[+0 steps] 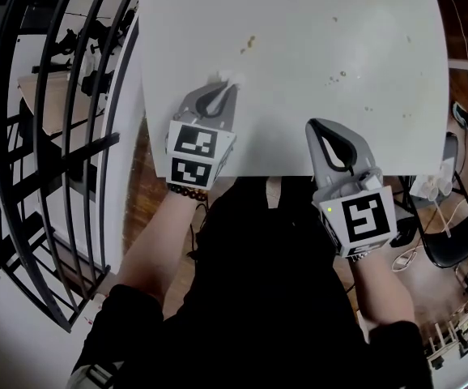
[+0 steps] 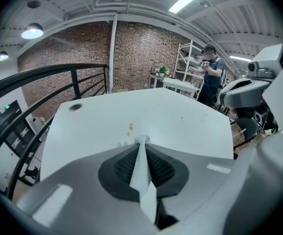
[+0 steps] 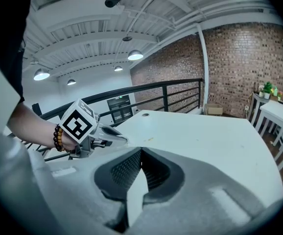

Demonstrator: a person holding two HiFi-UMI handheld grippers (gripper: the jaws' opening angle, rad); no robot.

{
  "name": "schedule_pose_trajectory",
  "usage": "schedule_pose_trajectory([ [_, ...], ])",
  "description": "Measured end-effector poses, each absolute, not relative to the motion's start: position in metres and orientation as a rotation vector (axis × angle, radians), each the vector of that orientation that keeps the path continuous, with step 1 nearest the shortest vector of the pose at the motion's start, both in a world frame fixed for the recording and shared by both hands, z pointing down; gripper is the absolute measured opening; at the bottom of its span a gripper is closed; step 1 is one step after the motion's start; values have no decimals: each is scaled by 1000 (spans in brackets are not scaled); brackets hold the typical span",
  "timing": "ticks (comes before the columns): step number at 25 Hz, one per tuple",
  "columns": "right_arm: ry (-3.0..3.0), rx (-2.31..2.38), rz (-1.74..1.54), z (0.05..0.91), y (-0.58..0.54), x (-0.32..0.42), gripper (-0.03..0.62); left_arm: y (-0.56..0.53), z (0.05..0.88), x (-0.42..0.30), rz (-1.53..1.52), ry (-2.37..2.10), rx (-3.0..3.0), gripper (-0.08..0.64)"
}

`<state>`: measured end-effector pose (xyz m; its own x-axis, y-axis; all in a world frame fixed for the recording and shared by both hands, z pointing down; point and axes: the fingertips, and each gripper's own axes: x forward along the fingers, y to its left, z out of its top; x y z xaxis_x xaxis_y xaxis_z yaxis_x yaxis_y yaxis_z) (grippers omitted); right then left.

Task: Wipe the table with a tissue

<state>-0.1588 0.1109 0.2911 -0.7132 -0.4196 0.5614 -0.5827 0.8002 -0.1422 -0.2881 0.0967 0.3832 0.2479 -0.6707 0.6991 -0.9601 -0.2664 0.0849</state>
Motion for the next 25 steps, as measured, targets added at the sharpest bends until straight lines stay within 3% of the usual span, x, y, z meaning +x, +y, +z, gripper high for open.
schedule_pose_trajectory([
  [25, -2471, 676, 489, 309, 70, -145, -12, 47, 406, -285, 750, -1501, 1918, 23],
])
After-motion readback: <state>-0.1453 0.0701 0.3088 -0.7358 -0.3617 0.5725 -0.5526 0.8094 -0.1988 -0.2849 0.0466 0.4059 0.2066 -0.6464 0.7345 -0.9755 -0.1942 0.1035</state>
